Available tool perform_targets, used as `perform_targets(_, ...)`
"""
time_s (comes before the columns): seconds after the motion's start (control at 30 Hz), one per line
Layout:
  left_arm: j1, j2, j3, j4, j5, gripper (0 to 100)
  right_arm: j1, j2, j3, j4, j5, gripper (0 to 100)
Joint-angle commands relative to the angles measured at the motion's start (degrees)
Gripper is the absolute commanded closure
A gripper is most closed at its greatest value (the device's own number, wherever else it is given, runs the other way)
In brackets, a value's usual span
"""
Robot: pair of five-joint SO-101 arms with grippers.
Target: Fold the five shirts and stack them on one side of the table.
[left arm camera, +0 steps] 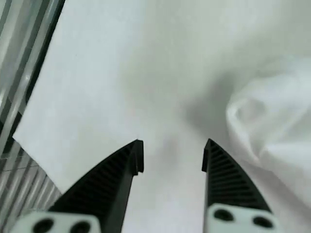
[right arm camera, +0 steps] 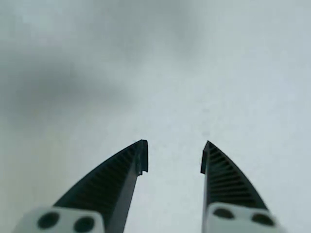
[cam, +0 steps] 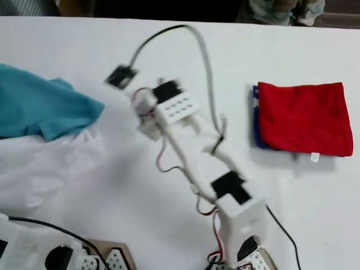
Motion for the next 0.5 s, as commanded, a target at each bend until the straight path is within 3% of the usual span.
perform_targets(0.0, 0.7, -5.1, -6.4, 7.8, 8.7, 78, -3.4, 3.6, -6.5, -3.0, -0.5, 80.7)
perform_targets(0.2, 9.9, -5.8, -15.5, 35.8, 11.2, 78, -3.6, 13.0, -17.5, -9.4, -2.5, 80.7)
perform_targets(0.3, 16.5, -5.8, -16.1, 47.6, 7.8, 78, -3.7, 17.0, -24.1, -9.2, -6.2, 80.7)
perform_targets(0.47, 26.0, -6.2, -16.6, 56.5, 8.1, 78, -2.9, 19.3, -32.4, 0.2, -7.7, 80.7)
